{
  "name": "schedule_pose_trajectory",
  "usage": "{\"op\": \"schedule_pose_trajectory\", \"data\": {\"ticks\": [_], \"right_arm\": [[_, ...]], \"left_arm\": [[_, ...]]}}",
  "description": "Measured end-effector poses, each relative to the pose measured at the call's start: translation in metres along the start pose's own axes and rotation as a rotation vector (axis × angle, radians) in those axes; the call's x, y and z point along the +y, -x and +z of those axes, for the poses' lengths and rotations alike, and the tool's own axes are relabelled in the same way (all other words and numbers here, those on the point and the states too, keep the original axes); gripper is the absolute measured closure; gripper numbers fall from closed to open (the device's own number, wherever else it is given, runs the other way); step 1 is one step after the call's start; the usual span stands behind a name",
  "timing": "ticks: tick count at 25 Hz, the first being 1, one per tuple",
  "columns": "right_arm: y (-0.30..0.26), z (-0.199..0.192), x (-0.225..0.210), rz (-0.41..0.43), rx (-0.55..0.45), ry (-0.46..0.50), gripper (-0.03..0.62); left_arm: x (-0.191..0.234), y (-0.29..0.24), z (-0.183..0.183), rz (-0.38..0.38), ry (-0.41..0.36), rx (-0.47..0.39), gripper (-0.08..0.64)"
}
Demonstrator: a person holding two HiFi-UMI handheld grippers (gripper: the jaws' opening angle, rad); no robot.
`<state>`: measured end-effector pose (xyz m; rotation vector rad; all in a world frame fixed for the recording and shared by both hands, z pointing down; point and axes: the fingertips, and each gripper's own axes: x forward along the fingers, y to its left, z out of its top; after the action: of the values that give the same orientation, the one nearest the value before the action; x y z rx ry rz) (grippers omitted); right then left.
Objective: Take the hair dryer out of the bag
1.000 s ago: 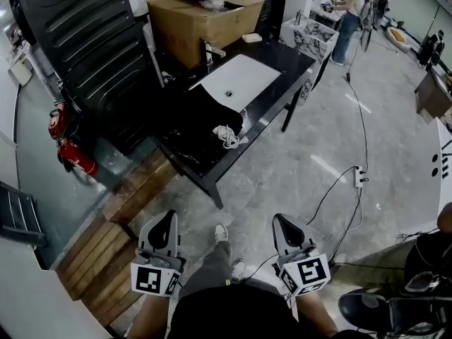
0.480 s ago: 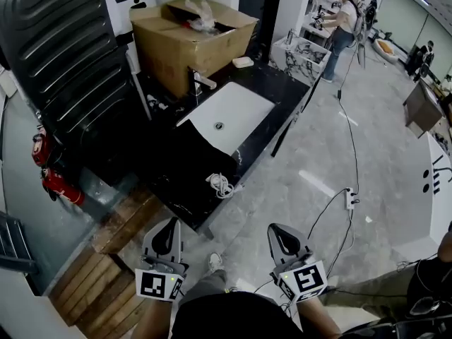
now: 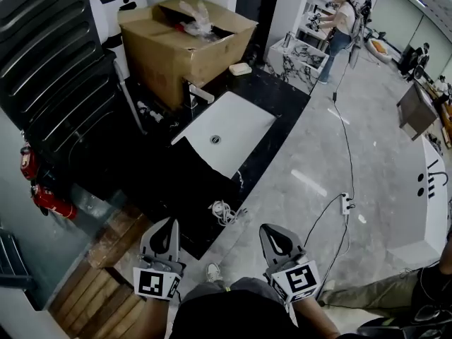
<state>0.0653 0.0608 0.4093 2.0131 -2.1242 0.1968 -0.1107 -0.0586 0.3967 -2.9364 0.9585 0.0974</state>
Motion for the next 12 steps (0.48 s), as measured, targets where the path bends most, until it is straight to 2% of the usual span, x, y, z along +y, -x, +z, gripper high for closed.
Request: {"op": "schedule_pose_trajectory", "data": {"ticks": [7,12], "right_arm": [[-0.030,0.003,-0.013,0.034,0.009,0.009,0.578],[-0.061,0.000,-0.026,0.116,0.012,0.025,0.578]], "left_arm": [[0.004,-0.029,-0.004,-0.001,0.001,0.011,0.538],[0.011,-0.044,-0.010,0.064,-0.019,0.026,0.538]]}}
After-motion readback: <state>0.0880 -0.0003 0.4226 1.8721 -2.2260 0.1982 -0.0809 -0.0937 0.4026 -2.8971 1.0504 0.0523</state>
